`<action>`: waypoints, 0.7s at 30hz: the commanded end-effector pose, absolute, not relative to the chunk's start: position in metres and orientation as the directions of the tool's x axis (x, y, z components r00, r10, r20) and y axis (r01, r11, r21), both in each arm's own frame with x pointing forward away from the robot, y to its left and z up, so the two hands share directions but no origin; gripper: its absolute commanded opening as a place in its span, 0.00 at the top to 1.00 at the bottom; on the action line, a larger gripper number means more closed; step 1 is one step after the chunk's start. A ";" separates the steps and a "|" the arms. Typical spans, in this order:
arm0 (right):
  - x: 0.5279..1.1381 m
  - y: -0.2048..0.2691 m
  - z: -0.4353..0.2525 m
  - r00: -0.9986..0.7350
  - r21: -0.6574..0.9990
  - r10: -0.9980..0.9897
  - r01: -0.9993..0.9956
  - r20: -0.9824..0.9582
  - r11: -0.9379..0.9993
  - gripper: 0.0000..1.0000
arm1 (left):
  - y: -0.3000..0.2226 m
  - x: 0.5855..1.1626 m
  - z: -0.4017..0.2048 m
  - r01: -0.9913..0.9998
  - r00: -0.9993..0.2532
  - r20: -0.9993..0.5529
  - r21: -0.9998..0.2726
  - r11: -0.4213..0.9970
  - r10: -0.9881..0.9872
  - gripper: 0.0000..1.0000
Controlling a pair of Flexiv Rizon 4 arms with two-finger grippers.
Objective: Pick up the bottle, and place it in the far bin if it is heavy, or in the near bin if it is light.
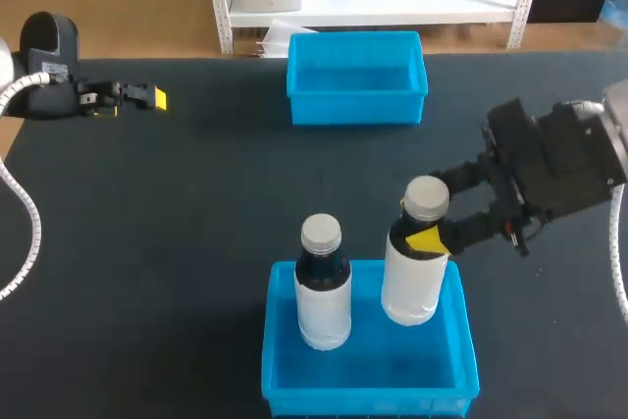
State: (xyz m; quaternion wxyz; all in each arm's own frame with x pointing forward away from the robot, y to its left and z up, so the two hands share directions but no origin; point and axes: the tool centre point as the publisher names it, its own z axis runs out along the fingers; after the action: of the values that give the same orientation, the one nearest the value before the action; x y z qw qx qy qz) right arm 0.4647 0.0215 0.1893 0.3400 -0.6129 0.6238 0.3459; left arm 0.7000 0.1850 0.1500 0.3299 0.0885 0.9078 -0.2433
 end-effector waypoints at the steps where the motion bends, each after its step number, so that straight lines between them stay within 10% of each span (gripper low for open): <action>1: 0.467 0.023 0.178 -0.022 0.029 -0.514 -1.000 -0.858 -0.005 1.00 | 0.185 0.700 0.150 0.321 -0.767 -0.642 -0.383 0.866 0.000 0.00; 21: 0.474 0.026 0.142 0.005 0.035 -0.526 -0.997 -0.850 -0.067 1.00 | 0.185 0.700 0.150 0.321 -0.767 -0.642 -0.383 0.866 0.000 0.00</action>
State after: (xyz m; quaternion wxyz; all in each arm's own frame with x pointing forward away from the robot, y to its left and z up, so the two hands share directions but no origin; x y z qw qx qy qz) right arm 0.4701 0.0251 0.1451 0.3208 -0.6319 0.6056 0.3621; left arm 0.7000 0.1850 0.1500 0.3299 0.0885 0.9078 -0.2433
